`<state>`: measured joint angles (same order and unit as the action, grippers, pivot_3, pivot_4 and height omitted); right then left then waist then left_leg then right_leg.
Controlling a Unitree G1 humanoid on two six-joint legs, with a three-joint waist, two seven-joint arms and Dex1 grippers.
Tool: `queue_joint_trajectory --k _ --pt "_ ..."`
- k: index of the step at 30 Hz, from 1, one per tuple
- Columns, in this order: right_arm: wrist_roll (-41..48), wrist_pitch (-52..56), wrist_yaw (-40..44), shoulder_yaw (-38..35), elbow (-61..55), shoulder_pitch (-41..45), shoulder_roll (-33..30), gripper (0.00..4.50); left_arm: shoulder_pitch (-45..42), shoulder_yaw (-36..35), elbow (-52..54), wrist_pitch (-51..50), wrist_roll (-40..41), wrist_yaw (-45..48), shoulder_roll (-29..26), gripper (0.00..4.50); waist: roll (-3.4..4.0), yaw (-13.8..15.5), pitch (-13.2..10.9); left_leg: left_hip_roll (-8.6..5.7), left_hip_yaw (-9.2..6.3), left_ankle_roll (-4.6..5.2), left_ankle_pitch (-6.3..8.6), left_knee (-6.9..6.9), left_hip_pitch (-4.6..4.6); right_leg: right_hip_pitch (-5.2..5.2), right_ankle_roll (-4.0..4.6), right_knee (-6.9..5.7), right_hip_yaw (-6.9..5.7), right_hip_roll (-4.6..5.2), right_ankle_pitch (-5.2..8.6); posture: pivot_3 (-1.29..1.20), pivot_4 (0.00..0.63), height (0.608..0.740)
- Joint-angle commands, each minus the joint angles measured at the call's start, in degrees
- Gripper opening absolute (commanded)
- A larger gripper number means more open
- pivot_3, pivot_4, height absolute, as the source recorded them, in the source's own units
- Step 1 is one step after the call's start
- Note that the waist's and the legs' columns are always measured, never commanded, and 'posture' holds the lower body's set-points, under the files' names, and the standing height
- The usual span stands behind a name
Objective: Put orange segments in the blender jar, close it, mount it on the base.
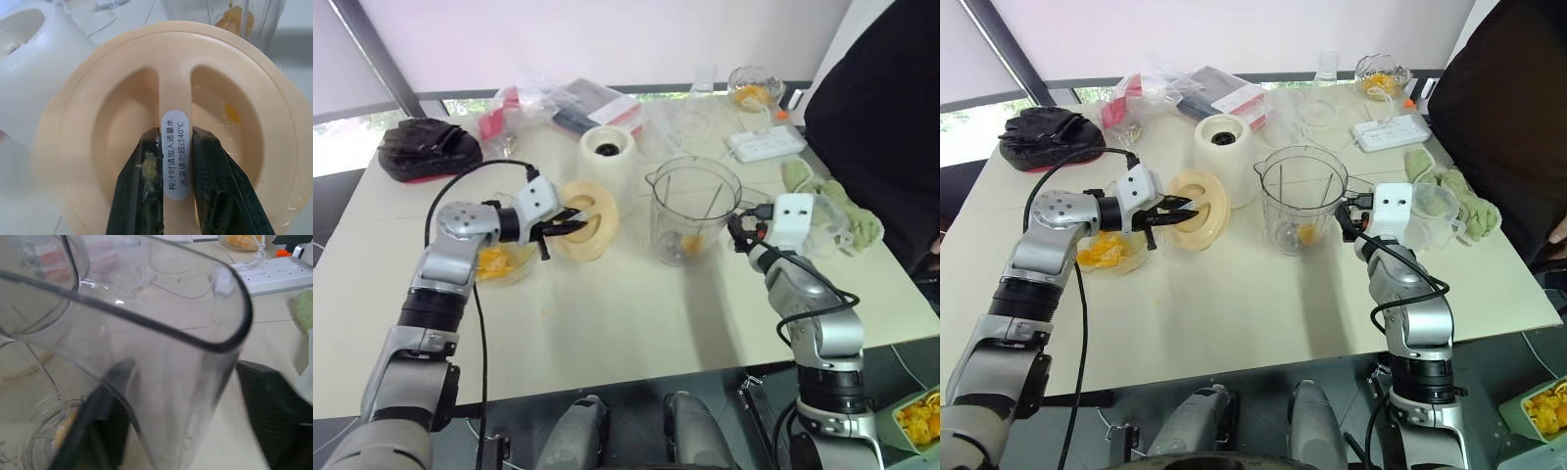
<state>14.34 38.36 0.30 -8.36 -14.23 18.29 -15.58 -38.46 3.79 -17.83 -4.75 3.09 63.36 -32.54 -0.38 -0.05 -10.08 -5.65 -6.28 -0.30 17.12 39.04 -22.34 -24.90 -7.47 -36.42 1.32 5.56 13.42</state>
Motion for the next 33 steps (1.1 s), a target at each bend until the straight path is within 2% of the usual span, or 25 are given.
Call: queue_joint_trajectory --k 1,4,8,11,12,17,19,22,26,33 --pt "-0.2 -1.0 0.5 -0.1 -1.0 1.5 0.8 3.07 -3.4 -1.3 0.2 0.9 1.7 0.2 -1.5 0.24 0.00 -0.2 0.0 0.00 0.00 0.00 0.00 0.00 0.00 0.00 0.00 0.00 0.00 0.00 0.00 0.00 0.150 0.740" --pt "-0.6 -1.0 0.6 0.1 -0.7 2.0 1.3 3.07 -7.7 -1.1 -3.5 2.1 2.2 2.6 -2.4 0.24 0.00 -0.6 0.0 0.00 -0.02 -0.01 -0.01 0.00 -0.03 -0.01 0.00 -0.01 -0.01 0.00 0.00 0.00 0.150 0.740" --pt "-1.4 -2.8 0.4 0.3 0.6 2.3 2.5 3.07 -19.7 0.2 -13.3 5.2 2.3 10.1 -3.7 0.24 -0.01 -0.7 0.0 -0.01 -0.01 -0.03 -0.02 0.00 -0.08 -0.10 0.00 -0.06 -0.03 -0.01 0.00 0.00 0.150 0.740" --pt "-2.1 -4.0 0.2 0.3 1.4 2.4 3.4 2.21 -27.8 1.4 -21.6 8.6 1.2 14.6 -3.8 0.24 0.00 -0.9 0.0 -0.05 0.02 -0.02 -0.02 -0.02 -0.09 -0.15 0.00 -0.12 -0.01 0.01 0.00 0.00 0.150 0.740" --pt "-2.3 -3.7 0.1 0.4 1.7 2.6 3.6 1.70 -31.4 1.7 -24.8 9.4 1.1 16.5 -3.5 0.24 0.00 -0.9 0.0 -0.08 0.03 -0.02 -0.01 -0.03 -0.09 -0.16 0.00 -0.14 0.00 0.03 0.00 0.00 0.150 0.740" --pt "-3.1 -5.2 0.4 0.9 2.5 2.5 4.3 1.70 -45.6 2.3 -38.5 12.7 0.4 22.7 -0.5 0.24 -0.03 -1.0 0.0 -0.11 0.05 -0.01 -0.02 -0.02 -0.15 -0.30 -0.01 -0.31 0.01 0.02 0.01 0.00 0.150 0.740" --pt "-3.3 -5.7 0.4 0.9 2.9 2.5 4.7 1.70 -48.9 2.3 -42.2 13.8 0.0 24.2 0.6 0.24 -0.03 -1.1 0.0 -0.13 0.05 -0.01 -0.02 0.00 -0.17 -0.32 -0.02 -0.47 0.02 0.02 0.01 0.00 0.150 0.740" --pt "-4.0 -7.0 0.4 1.3 3.2 2.1 4.9 1.70 -55.0 3.3 -47.4 12.6 -0.1 28.3 5.6 0.24 -0.04 -1.0 0.0 -0.13 0.06 0.00 -0.02 0.01 -0.17 -0.34 -0.03 -0.54 0.03 0.02 0.02 0.00 0.150 0.740" --pt "-4.7 -7.8 0.4 1.7 3.6 2.0 5.4 1.70 -58.6 4.5 -52.5 13.5 -2.3 29.1 10.4 0.24 -0.05 -1.2 0.0 -0.19 0.06 0.03 -0.01 0.05 -0.18 -0.31 -0.05 -0.55 0.07 0.03 0.03 0.00 0.150 0.740" --pt "-5.4 -8.0 0.2 2.0 2.1 0.9 6.2 1.70 -58.9 6.4 -56.5 15.1 -7.5 26.3 17.8 0.24 -0.04 -2.4 0.0 -0.18 0.06 0.03 -0.01 0.01 -0.19 -0.43 -0.07 -0.69 0.10 0.02 0.06 0.00 0.150 0.740"
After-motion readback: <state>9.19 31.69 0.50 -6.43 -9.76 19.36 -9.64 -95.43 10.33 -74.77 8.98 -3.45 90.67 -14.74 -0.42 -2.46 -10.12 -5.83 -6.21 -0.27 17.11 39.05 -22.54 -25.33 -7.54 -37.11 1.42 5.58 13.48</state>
